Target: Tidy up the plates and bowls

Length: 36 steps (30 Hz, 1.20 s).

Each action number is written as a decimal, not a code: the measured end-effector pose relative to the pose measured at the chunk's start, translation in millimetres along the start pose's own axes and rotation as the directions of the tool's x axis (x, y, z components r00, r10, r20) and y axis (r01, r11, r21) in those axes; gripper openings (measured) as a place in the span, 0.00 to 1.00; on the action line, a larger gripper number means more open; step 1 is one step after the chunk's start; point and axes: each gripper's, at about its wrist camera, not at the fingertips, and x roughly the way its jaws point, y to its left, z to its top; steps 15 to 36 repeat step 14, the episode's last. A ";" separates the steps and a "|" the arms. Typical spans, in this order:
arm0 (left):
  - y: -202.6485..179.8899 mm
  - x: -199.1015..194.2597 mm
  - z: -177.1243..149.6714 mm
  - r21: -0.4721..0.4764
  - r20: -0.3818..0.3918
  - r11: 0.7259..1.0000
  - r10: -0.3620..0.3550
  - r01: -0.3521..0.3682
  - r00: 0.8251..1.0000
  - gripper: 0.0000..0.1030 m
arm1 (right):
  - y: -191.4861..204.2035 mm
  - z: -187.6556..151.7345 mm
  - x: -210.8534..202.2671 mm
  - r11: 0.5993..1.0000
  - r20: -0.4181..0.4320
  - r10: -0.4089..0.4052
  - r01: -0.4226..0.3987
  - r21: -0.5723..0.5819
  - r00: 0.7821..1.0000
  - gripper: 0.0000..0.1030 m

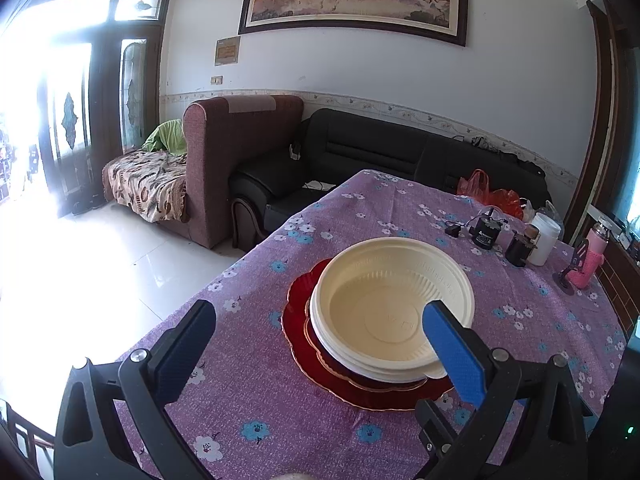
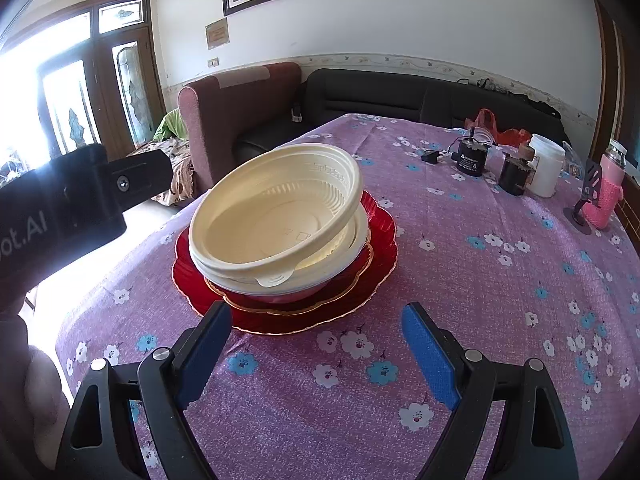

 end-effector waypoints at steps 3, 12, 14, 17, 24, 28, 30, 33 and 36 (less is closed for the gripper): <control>2.7 -0.7 -0.5 -0.002 0.005 1.000 0.014 -0.014 1.000 1.00 | 1.5 -0.4 -0.7 1.000 0.000 -0.001 0.001 -0.004 1.000 0.87; 8.7 0.1 -1.9 -0.016 0.007 0.999 0.048 -0.048 0.999 1.00 | 6.2 -0.4 -2.5 1.000 0.004 0.004 -0.004 -0.020 1.000 0.87; 8.0 -0.8 -2.1 -0.005 0.013 0.997 0.072 -0.072 0.997 1.00 | 6.1 -0.8 -4.0 1.000 0.007 0.003 -0.003 -0.019 1.000 0.87; 8.0 -0.8 -2.1 -0.005 0.013 0.997 0.072 -0.072 0.997 1.00 | 6.1 -0.8 -4.0 1.000 0.007 0.003 -0.003 -0.019 1.000 0.87; 8.0 -0.8 -2.1 -0.005 0.013 0.997 0.072 -0.072 0.997 1.00 | 6.1 -0.8 -4.0 1.000 0.007 0.003 -0.003 -0.019 1.000 0.87; 8.0 -0.8 -2.1 -0.005 0.013 0.997 0.072 -0.072 0.997 1.00 | 6.1 -0.8 -4.0 1.000 0.007 0.003 -0.003 -0.019 1.000 0.87; 8.0 -0.8 -2.1 -0.005 0.013 0.997 0.072 -0.072 0.997 1.00 | 6.1 -0.8 -4.0 1.000 0.007 0.003 -0.003 -0.019 1.000 0.87; 8.0 -0.8 -2.1 -0.005 0.013 0.997 0.072 -0.072 0.997 1.00 | 6.1 -0.8 -4.0 1.000 0.007 0.003 -0.003 -0.019 1.000 0.87; 8.0 -0.8 -2.1 -0.005 0.013 0.997 0.072 -0.072 0.997 1.00 | 6.1 -0.8 -4.0 1.000 0.007 0.003 -0.003 -0.019 1.000 0.87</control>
